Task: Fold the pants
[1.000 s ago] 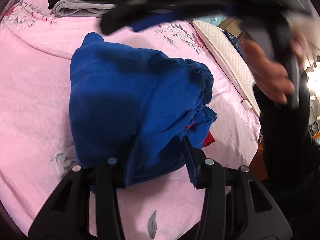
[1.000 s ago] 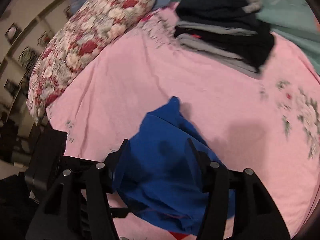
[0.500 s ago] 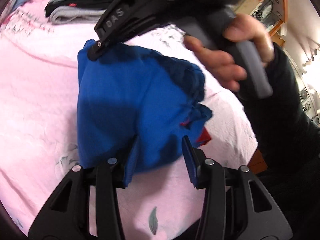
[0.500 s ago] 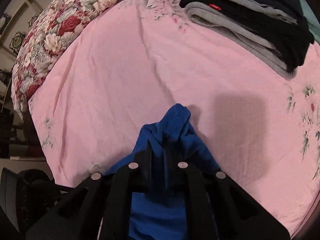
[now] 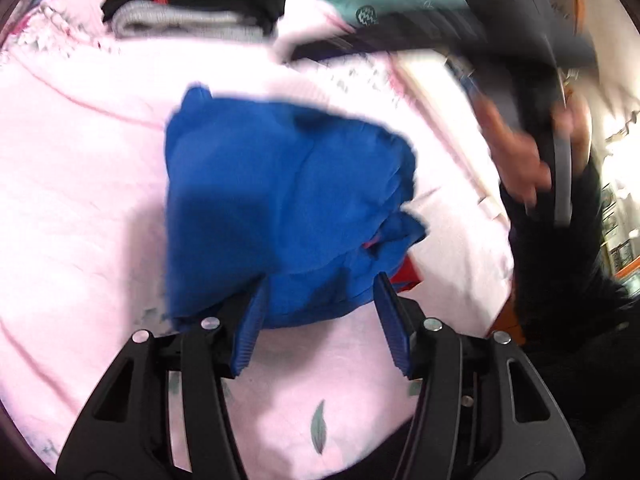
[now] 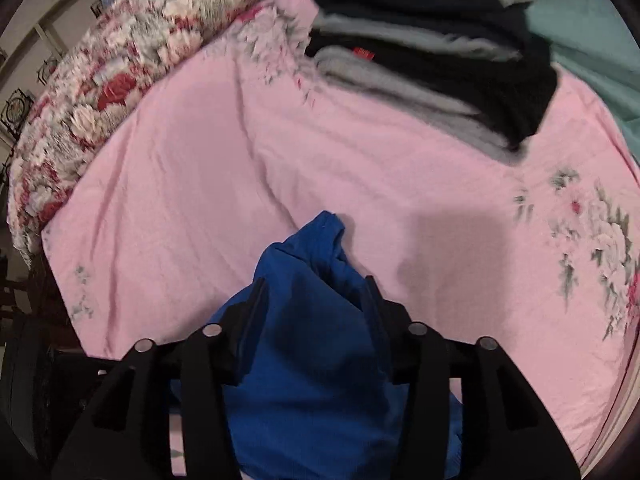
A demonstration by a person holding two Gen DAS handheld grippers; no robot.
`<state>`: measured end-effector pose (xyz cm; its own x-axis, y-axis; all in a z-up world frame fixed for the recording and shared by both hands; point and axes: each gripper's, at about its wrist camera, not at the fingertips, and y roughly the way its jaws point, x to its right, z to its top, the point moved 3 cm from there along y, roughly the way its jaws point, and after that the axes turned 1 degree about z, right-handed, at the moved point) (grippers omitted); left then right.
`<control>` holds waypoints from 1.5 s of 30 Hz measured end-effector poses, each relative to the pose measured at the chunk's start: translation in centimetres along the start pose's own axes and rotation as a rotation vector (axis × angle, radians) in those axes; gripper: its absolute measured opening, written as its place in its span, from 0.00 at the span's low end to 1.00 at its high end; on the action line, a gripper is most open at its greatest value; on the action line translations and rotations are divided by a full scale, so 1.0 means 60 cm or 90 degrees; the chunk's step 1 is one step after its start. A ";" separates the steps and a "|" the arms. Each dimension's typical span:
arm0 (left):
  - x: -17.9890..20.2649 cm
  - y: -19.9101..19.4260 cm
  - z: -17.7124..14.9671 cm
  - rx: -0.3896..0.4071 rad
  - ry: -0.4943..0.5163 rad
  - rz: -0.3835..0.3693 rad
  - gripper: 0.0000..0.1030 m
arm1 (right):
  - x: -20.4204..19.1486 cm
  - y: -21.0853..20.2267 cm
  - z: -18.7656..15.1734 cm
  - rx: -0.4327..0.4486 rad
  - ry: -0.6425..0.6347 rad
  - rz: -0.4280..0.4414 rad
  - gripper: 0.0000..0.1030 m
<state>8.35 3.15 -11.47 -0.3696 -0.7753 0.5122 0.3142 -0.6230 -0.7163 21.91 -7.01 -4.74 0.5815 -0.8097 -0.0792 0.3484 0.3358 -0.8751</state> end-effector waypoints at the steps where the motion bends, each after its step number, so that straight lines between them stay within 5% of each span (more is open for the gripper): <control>1: -0.002 -0.018 0.004 0.017 -0.003 -0.004 0.57 | 0.011 -0.030 -0.024 0.014 0.018 -0.009 0.50; 4: -0.011 -0.049 0.021 0.048 -0.008 0.005 0.61 | 0.055 -0.068 -0.112 0.029 0.102 -0.044 0.61; 8: -0.046 -0.024 0.062 0.035 -0.042 0.055 0.60 | 0.119 -0.055 -0.229 0.037 0.255 -0.084 0.61; 13: -0.074 0.032 0.082 -0.016 -0.061 0.049 0.59 | 0.140 -0.013 -0.294 0.035 0.393 0.067 0.61; 15: -0.078 0.042 0.080 -0.022 -0.063 0.052 0.59 | 0.134 -0.020 -0.294 0.070 0.399 0.091 0.60; 17: -0.080 0.040 0.079 -0.019 -0.063 0.050 0.59 | 0.125 -0.031 -0.290 0.087 0.389 0.124 0.47; 22: -0.088 0.048 0.082 -0.025 -0.072 0.041 0.60 | 0.114 -0.013 -0.261 0.087 0.326 0.125 0.44; 23: -0.089 0.050 0.082 -0.027 -0.073 0.043 0.60 | 0.115 -0.005 -0.261 0.076 0.321 0.131 0.39; 25: -0.088 0.048 0.082 -0.030 -0.071 0.046 0.60 | 0.115 0.008 -0.262 0.047 0.332 0.150 0.12; 29: -0.079 0.031 0.084 -0.028 -0.048 0.046 0.60 | 0.107 -0.065 -0.272 0.095 0.365 0.191 0.10; 32: -0.074 0.038 0.079 -0.048 -0.037 0.029 0.62 | 0.110 -0.099 -0.289 0.112 0.381 0.165 0.10; 38: -0.070 0.089 0.062 -0.088 -0.010 0.079 0.65 | 0.115 -0.020 -0.336 0.041 0.428 0.130 0.10; 42: -0.061 0.089 0.066 -0.088 0.005 0.091 0.70 | 0.110 -0.017 -0.329 0.049 0.395 0.078 0.10; 44: -0.060 0.069 0.070 -0.080 -0.002 0.082 0.70 | 0.096 -0.032 -0.320 0.047 0.346 0.041 0.16; 45: -0.060 0.055 0.073 -0.070 -0.009 0.070 0.70 | 0.094 -0.042 -0.319 0.049 0.339 0.039 0.27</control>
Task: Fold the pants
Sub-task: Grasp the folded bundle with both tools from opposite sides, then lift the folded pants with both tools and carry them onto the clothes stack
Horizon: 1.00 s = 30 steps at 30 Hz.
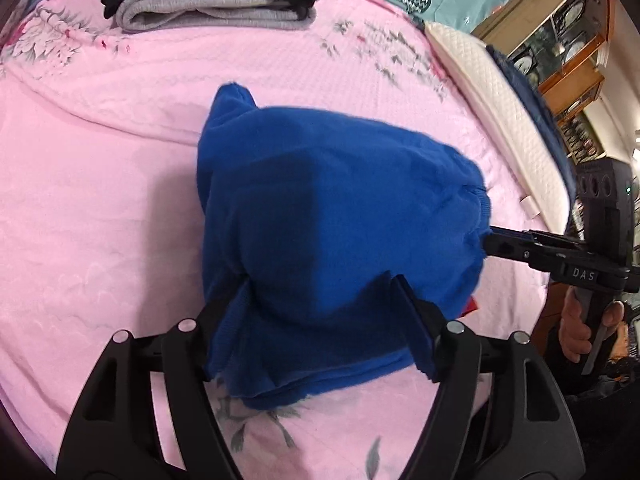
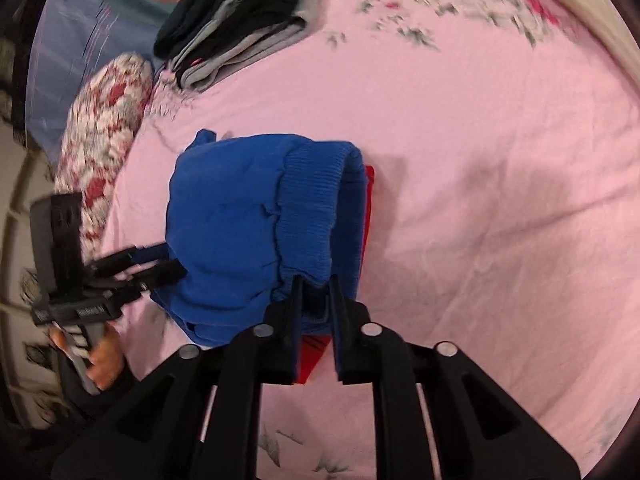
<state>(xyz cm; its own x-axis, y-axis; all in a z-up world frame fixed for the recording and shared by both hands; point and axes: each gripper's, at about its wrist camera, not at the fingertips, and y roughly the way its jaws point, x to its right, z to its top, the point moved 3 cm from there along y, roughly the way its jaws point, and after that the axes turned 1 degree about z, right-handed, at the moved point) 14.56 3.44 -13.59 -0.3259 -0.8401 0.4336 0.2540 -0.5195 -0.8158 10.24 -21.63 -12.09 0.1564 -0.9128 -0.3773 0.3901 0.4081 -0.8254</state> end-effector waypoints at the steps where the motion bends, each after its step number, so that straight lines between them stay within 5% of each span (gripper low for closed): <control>1: -0.003 -0.017 -0.001 0.013 -0.005 -0.007 0.70 | 0.000 -0.012 0.002 0.005 0.004 0.014 0.45; 4: -0.025 -0.063 0.007 0.058 -0.038 0.005 0.82 | 0.019 -0.055 0.015 0.075 0.055 0.054 0.87; 5: -0.037 -0.070 0.011 0.061 -0.056 0.012 0.82 | 0.026 -0.055 0.018 0.080 0.069 0.051 0.92; 14: -0.133 -0.003 -0.012 -0.041 -0.199 -0.077 0.82 | 0.051 0.028 -0.008 -0.042 0.161 0.153 0.92; 19: -0.124 0.013 -0.008 -0.048 -0.201 -0.120 0.82 | 0.035 0.070 -0.009 -0.083 0.146 0.197 0.93; 23: -0.103 0.031 0.002 -0.052 -0.180 -0.137 0.83 | 0.007 0.088 0.005 -0.061 0.112 0.183 0.93; 28: -0.076 0.050 0.022 -0.054 -0.163 -0.140 0.95 | -0.001 0.094 0.010 -0.059 0.093 0.171 0.93; 30: -0.068 0.058 0.030 -0.054 -0.164 -0.157 0.90 | 0.006 0.091 0.009 -0.041 0.095 0.148 0.74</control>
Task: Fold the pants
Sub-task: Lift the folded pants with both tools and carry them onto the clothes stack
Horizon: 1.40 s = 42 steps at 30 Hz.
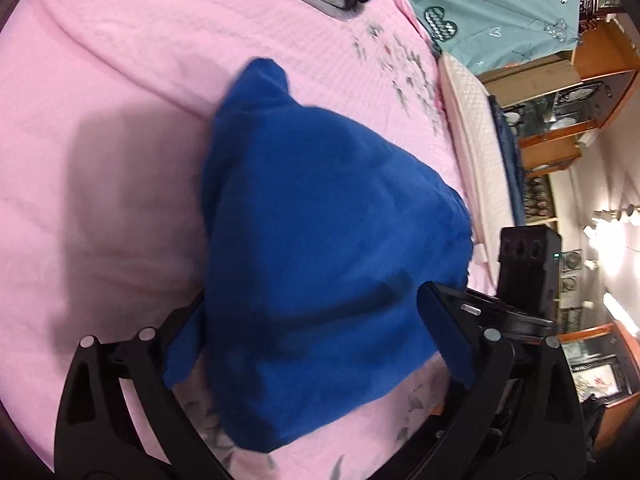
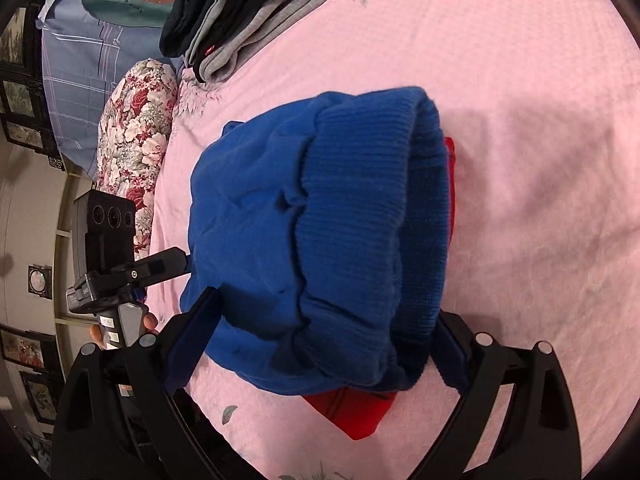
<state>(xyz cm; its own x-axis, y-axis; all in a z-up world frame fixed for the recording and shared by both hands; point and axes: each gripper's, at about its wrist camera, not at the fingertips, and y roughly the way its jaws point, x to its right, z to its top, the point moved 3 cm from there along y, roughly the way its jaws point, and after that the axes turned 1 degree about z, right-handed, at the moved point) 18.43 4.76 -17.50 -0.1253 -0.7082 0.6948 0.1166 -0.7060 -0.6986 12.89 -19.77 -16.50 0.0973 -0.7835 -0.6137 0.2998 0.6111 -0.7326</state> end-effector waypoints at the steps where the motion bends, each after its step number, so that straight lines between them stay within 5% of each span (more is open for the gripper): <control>1: 0.008 0.001 -0.002 0.010 0.010 0.021 0.64 | 0.003 0.002 0.000 0.005 -0.007 -0.014 0.46; 5: 0.041 -0.012 -0.014 0.046 0.078 0.104 0.35 | -0.019 -0.011 -0.009 0.042 -0.056 -0.049 0.39; 14: 0.117 -0.117 0.010 0.177 0.124 0.110 0.30 | -0.145 -0.077 0.025 0.132 -0.201 -0.072 0.37; 18: 0.162 -0.216 0.107 0.235 0.143 0.130 0.30 | -0.228 -0.116 0.120 0.165 -0.250 -0.040 0.37; 23: 0.205 -0.327 0.346 0.291 0.149 0.180 0.31 | -0.354 -0.151 0.324 0.247 -0.303 -0.022 0.37; 27: 0.181 -0.329 0.508 0.303 0.117 0.201 0.35 | -0.389 -0.114 0.494 0.248 -0.277 -0.060 0.37; 31: 0.078 -0.262 0.600 0.267 0.049 0.226 0.41 | -0.344 -0.029 0.603 0.228 -0.248 -0.110 0.38; 33: 0.019 -0.226 0.614 0.237 0.014 0.233 0.51 | -0.304 0.007 0.630 0.233 -0.227 -0.142 0.43; 34: -0.005 -0.217 0.616 0.239 0.002 0.198 0.55 | -0.287 0.021 0.641 0.239 -0.221 -0.152 0.53; 35: -0.016 -0.218 0.615 0.246 -0.001 0.176 0.60 | -0.265 0.030 0.646 0.243 -0.205 -0.152 0.75; 37: -0.022 -0.227 0.614 0.251 0.011 0.154 0.64 | -0.237 0.035 0.651 0.240 -0.177 -0.122 0.95; 42: 0.003 -0.273 0.606 0.292 0.031 0.207 0.65 | -0.244 0.012 0.647 0.242 -0.190 -0.102 0.95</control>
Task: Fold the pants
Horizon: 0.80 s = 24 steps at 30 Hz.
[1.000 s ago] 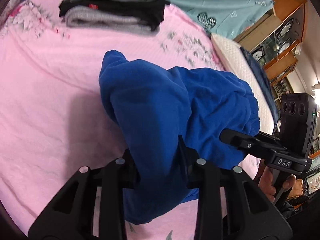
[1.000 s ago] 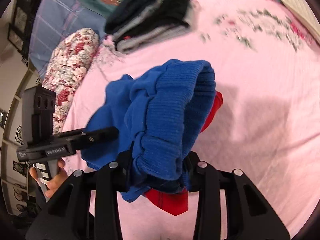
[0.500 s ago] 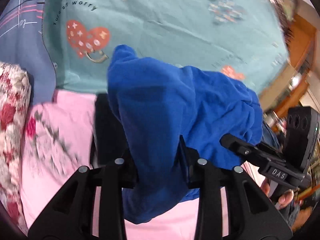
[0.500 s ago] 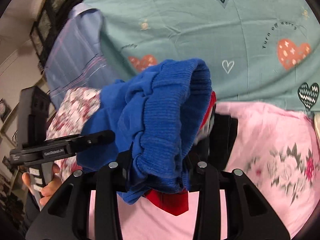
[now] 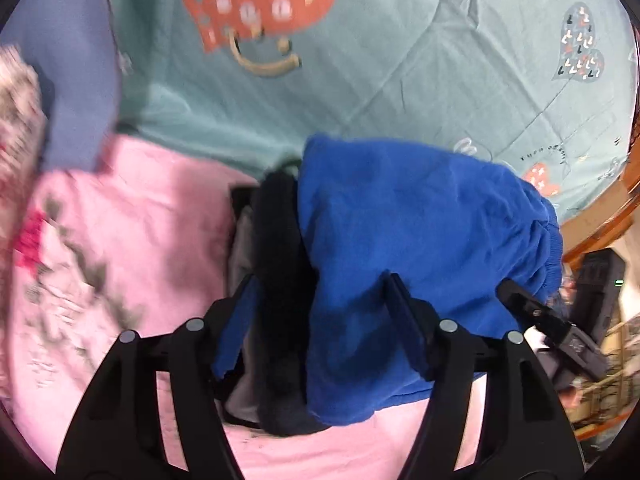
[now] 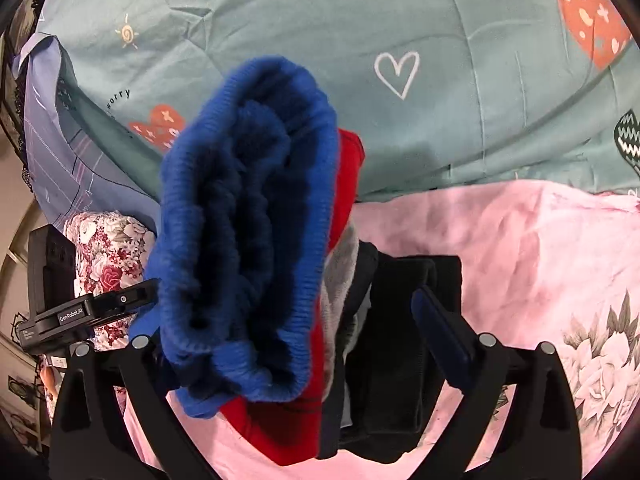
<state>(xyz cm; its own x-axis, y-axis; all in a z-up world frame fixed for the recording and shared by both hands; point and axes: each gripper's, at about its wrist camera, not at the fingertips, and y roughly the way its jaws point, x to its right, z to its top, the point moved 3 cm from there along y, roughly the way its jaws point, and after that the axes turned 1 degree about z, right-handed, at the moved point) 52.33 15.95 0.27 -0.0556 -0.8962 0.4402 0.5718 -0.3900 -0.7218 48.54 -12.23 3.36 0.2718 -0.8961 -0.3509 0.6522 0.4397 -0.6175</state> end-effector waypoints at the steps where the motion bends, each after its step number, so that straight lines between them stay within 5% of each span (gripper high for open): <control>1: 0.005 -0.015 0.001 0.014 0.007 0.012 0.65 | -0.009 -0.012 0.003 0.010 -0.009 -0.006 0.95; 3: 0.028 -0.069 -0.003 0.061 0.028 0.039 0.71 | -0.030 -0.051 0.011 0.052 -0.037 -0.026 0.95; 6: 0.080 -0.145 -0.041 0.128 0.084 0.107 0.93 | -0.073 -0.142 0.007 0.130 -0.098 -0.092 0.95; 11: 0.170 -0.229 -0.207 0.201 0.162 0.241 0.98 | -0.125 -0.246 -0.097 0.162 -0.172 -0.163 0.99; 18: 0.188 -0.254 -0.395 0.233 0.135 0.208 0.98 | -0.097 -0.275 -0.317 0.145 -0.115 -0.237 0.99; 24: 0.175 -0.206 -0.433 0.235 0.140 0.247 0.98 | -0.058 -0.253 -0.400 0.142 -0.048 -0.225 0.99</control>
<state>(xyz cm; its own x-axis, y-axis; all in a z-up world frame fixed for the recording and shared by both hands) 23.40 5.88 -0.08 0.0686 -0.9971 0.0315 0.8298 0.0395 -0.5567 20.71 -14.32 -2.97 0.0486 -0.9950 -0.0874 0.8492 0.0872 -0.5207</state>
